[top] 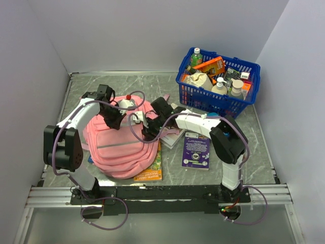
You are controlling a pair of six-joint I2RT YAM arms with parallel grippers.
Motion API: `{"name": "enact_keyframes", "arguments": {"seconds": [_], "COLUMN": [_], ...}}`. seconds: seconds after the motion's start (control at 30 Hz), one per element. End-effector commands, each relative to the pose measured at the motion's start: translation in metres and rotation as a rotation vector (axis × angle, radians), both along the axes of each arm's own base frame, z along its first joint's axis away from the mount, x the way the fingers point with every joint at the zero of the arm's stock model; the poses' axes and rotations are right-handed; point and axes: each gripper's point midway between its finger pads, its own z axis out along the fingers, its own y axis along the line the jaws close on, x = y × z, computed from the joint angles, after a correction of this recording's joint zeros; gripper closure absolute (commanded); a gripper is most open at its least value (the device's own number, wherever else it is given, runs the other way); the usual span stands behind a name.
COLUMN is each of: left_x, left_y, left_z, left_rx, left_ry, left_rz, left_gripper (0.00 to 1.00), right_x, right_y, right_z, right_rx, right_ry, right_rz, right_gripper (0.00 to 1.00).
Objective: Pack the student bag
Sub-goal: Unzip the student bag at the center of the board.
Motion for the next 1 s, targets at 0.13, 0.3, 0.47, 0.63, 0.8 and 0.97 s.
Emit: {"name": "enact_keyframes", "arguments": {"seconds": [0.13,0.3,0.47,0.63,0.8,0.97], "left_x": [0.013,0.013,0.014,0.015,0.016,0.018], "left_y": [-0.020,-0.020,-0.019,-0.018,-0.017,-0.018], "left_z": [0.022,0.020,0.018,0.015,0.014,0.016], "left_rx": [-0.124,-0.127,-0.122,-0.117,-0.116,-0.121], "left_ry": [-0.082,-0.092,-0.101,-0.105,-0.106,-0.114], "left_rz": [0.010,0.019,0.028,0.034,0.040,0.043], "left_gripper": [0.99,0.99,0.99,0.99,0.99,0.99], "right_x": [-0.043,-0.051,-0.052,-0.059,-0.067,-0.069], "right_y": [-0.005,-0.011,-0.018,-0.025,-0.027,-0.031], "right_z": [0.001,0.007,0.012,0.019,0.027,0.026], "right_rx": [-0.005,-0.006,-0.018,-0.014,-0.005,-0.024], "right_ry": [-0.028,-0.045,-0.062,-0.069,-0.063,-0.073], "right_rz": [0.004,-0.015,-0.035,-0.038,-0.031,-0.035], "right_gripper": [0.59,0.65,0.68,0.69,0.70,0.73]}}
